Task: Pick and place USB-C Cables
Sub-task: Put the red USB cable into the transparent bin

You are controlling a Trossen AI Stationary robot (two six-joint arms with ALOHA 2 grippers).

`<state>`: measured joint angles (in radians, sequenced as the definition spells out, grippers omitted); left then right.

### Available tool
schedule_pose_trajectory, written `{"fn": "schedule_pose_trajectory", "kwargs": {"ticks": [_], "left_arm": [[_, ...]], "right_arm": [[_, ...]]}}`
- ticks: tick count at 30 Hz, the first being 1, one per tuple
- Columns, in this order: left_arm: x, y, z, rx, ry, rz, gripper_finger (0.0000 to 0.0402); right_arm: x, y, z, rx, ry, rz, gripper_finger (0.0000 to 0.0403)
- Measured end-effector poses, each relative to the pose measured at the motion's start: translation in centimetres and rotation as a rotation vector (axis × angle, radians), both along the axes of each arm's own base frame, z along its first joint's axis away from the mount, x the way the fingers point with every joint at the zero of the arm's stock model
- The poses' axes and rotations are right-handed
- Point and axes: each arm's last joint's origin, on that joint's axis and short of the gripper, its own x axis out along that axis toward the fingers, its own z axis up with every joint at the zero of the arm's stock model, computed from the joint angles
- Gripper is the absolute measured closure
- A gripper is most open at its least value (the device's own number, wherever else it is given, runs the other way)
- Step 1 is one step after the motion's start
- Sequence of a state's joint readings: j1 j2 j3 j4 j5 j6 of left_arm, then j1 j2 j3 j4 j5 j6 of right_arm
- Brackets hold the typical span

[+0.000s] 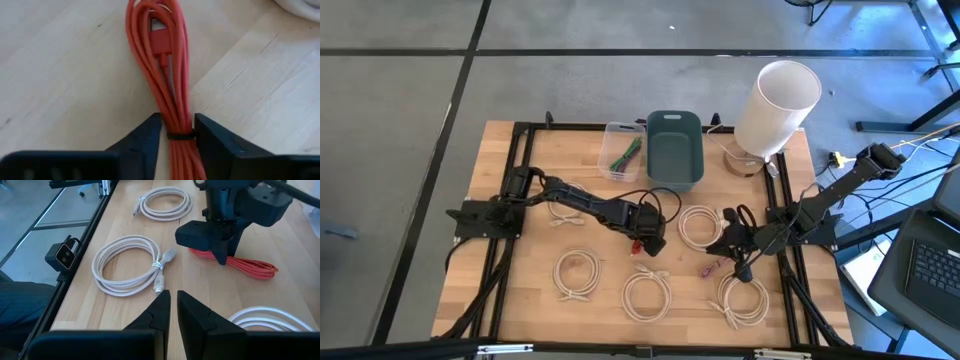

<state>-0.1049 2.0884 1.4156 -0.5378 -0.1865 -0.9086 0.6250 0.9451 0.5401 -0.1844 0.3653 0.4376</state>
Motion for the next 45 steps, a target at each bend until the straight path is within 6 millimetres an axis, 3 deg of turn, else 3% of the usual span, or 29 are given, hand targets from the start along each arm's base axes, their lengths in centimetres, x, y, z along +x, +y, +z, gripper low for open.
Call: {"fn": "schedule_pose_trajectory", "kwargs": {"ticks": [5, 13, 20, 24, 27, 31, 37, 41, 45], "left_arm": [[0.0, -0.1, 0.0, 0.032, -0.002, -0.009, 0.0374], [0.2, -0.5, 1.3, 0.053, -0.005, -0.112, 0.0381], [-1.4, -1.8, 9.3, 0.034, -0.178, -0.251, 0.0381], [-4.3, -2.6, 15.5, 0.09, -0.325, -0.32, 0.0381], [-7.0, -1.9, 19.2, 0.199, -0.383, -0.302, 0.0381], [-10.5, 0.7, 23.7, 0.39, -0.478, -0.17, 0.0381], [-14.3, 7.4, 28.0, 0.514, -0.61, 0.057, 0.0381], [-15.6, 12.4, 28.9, 0.492, -0.675, 0.135, 0.0381], [-16.0, 17.2, 27.7, 0.417, -0.657, 0.211, 0.0381]], "right_arm": [[0.0, 0.0, 0.0, 0.0, 0.0, 0.0, 0.0366], [0.0, 0.0, 0.0, -0.003, -0.001, 0.002, 0.0366], [0.0, 0.0, -0.1, -0.007, 0.009, 0.003, 0.0366], [-0.1, -0.1, -0.1, -0.013, 0.015, 0.004, 0.0366], [-0.1, -0.1, -0.1, -0.013, 0.014, 0.002, 0.0366], [-0.1, -0.1, -0.1, -0.015, 0.008, -0.006, 0.0366], [0.1, -0.1, 0.1, -0.024, -0.028, -0.027, 0.0366], [0.2, 0.0, 0.3, -0.034, -0.049, -0.021, 0.0366], [0.2, -0.1, 0.3, -0.055, -0.058, -0.031, 0.0366]]}}
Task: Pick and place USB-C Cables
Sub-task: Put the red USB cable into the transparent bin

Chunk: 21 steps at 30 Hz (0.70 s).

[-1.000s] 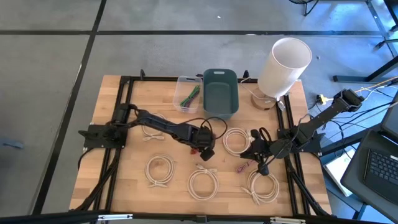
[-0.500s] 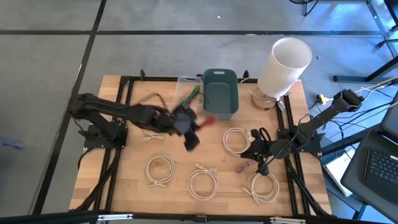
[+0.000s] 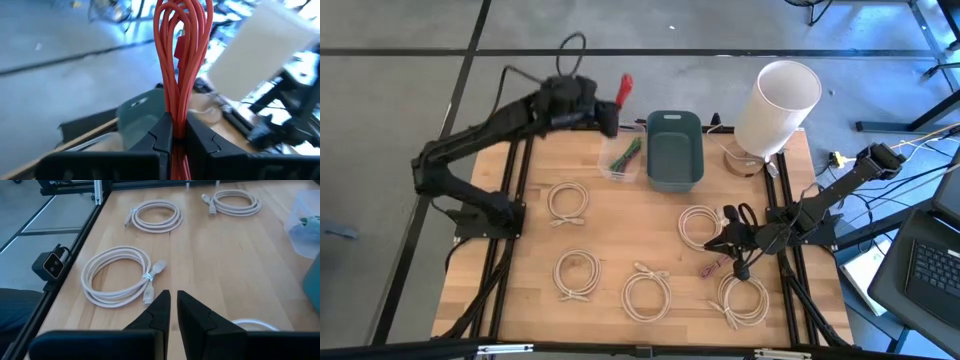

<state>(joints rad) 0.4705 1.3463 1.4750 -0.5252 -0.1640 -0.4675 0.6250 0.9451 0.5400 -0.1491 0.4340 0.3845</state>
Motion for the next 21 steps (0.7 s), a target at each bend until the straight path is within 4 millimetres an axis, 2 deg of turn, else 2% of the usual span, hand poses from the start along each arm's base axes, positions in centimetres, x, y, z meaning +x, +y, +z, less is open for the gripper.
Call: {"fn": "schedule_pose_trajectory", "kwargs": {"ticks": [4, 8, 13, 21], "left_arm": [[0.9, 3.7, -2.8, -0.123, 0.059, 0.025, 0.0381], [3.0, 6.1, -6.5, -0.219, 0.147, 0.016, 0.0381], [5.1, 8.3, -11.2, -0.302, 0.269, 0.025, 0.0381], [5.5, 10.3, -16.7, -0.448, 0.458, 0.107, 0.0383]], "right_arm": [[0.0, -0.1, 0.0, -0.011, -0.005, -0.014, 0.0366], [0.0, -0.1, 0.0, -0.016, -0.003, -0.013, 0.0366], [0.0, -0.1, -0.1, -0.017, 0.002, -0.014, 0.0366], [0.0, -0.1, -0.1, -0.019, 0.005, -0.014, 0.0366]]}}
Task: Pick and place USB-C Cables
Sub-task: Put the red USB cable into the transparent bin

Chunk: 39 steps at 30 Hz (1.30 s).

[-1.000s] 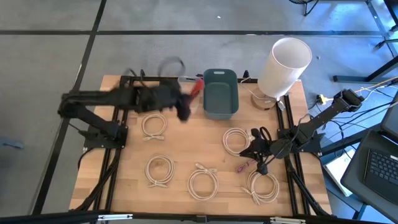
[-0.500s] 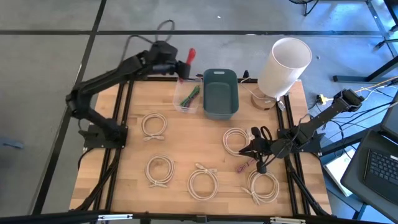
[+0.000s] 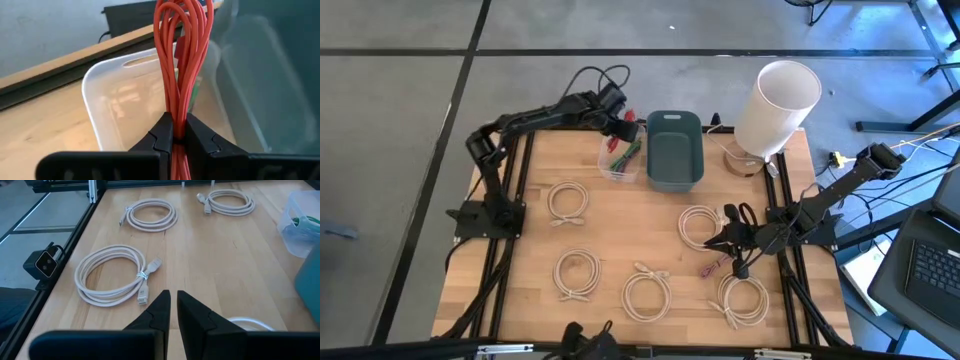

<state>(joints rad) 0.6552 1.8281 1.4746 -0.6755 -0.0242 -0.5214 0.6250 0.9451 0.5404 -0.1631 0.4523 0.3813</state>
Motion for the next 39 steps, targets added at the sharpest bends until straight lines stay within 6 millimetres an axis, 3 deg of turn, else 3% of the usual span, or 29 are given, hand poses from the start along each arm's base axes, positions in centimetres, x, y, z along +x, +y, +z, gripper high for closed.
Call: {"fn": "schedule_pose_trajectory", "kwargs": {"ticks": [22, 30, 34, 39], "left_arm": [[1.3, 0.4, -5.6, -0.121, 0.145, 0.002, 0.0383], [2.1, 0.8, -9.4, -0.201, 0.189, -0.012, 0.0383], [2.4, 1.0, -9.9, -0.196, 0.189, -0.013, 0.0379], [2.5, 1.0, -9.7, -0.18, 0.173, -0.024, 0.0341]], "right_arm": [[-0.1, -0.1, -0.2, -0.009, 0.018, -0.002, 0.0366], [-0.1, -0.1, -0.2, -0.009, 0.019, -0.002, 0.0366], [-0.1, -0.1, -0.2, -0.007, 0.019, -0.003, 0.0366], [-0.1, -0.1, -0.2, -0.008, 0.019, -0.003, 0.0366]]}}
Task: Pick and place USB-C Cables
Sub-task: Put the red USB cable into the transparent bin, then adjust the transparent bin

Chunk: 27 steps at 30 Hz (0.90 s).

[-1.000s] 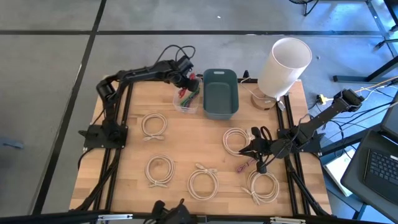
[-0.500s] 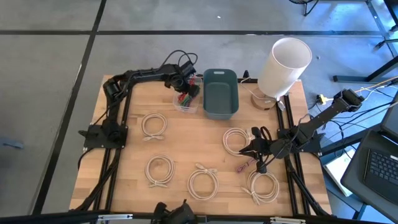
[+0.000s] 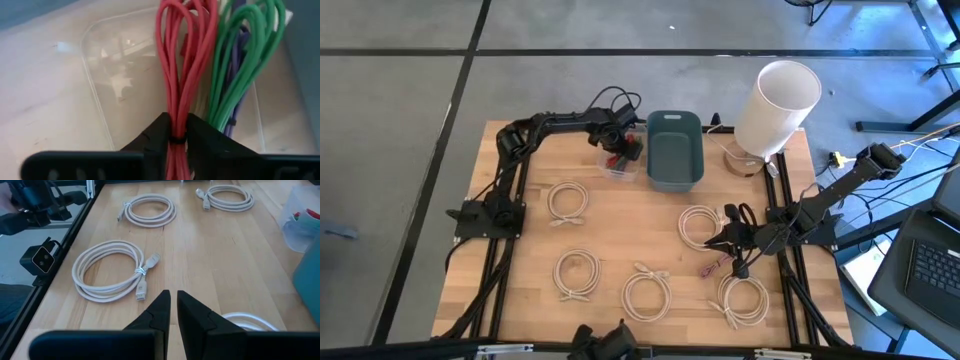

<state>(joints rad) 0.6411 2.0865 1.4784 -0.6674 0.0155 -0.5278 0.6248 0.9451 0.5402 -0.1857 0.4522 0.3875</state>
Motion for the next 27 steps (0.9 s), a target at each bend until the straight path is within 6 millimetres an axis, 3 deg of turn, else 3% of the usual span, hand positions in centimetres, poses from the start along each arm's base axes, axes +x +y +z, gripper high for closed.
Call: {"fn": "schedule_pose_trajectory", "kwargs": {"ticks": [15, 23, 27], "left_arm": [[-0.1, -0.3, 0.7, -0.013, -0.026, -0.003, 0.0241], [-0.6, -0.8, 4.5, 0.032, -0.112, 0.001, 0.0233], [-1.3, -1.4, 7.5, 0.071, -0.17, -0.011, 0.0233]], "right_arm": [[0.0, 0.0, 0.0, 0.0, 0.0, 0.0, 0.0366], [0.0, 0.0, 0.0, 0.001, -0.001, 0.0, 0.0366], [0.0, 0.0, 0.0, 0.001, -0.001, 0.0, 0.0366]]}}
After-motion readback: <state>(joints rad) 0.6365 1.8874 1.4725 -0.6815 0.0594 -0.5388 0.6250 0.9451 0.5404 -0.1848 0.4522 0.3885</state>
